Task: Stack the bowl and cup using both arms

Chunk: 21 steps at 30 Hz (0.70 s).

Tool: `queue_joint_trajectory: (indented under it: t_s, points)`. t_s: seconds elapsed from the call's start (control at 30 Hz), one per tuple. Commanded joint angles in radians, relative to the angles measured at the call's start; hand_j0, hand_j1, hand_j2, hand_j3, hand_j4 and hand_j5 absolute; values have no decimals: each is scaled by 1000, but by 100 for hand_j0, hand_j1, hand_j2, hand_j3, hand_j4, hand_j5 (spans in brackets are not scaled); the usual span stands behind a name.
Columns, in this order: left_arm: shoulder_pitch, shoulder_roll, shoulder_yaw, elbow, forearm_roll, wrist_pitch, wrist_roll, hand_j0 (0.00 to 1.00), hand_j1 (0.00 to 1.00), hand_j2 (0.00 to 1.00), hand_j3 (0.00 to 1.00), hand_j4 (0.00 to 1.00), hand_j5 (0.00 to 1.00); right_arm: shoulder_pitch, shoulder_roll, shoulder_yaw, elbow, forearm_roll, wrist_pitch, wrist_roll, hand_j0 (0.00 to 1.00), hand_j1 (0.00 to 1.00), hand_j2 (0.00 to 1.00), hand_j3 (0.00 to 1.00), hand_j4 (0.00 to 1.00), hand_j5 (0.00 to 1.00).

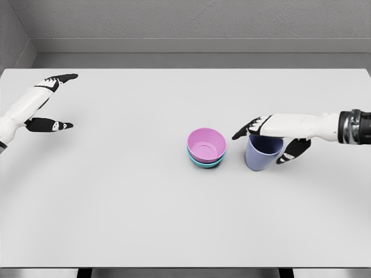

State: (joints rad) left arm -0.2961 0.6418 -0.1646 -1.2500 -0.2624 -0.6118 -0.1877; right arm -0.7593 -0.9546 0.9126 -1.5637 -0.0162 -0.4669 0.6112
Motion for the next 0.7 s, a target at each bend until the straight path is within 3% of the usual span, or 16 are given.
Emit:
queue_joint_trajectory:
  t_s: [0.0,0.2,0.43,0.67]
  points:
    - [0,1,0,-2,8,1,1,100,100,100,100,100,100,0,2,0,1,-5,2,0,95,95,95,95,95,95]
    - [0,1,0,-2,8,1,1,100,100,100,100,100,100,-2,3,9,2,-2,4,0,94,94,94,94,94,94]
    - [0,-4,0,-2,8,1,1,100,100,100,100,100,100,-2,0,9,2,-2,2,0,60,60,60,60,60,60]
    - [0,-4,0,-2,8,1,1,100,100,100,100,100,100,-5,-6,9,2,-2,2,0,57,57,57,57,57,57]
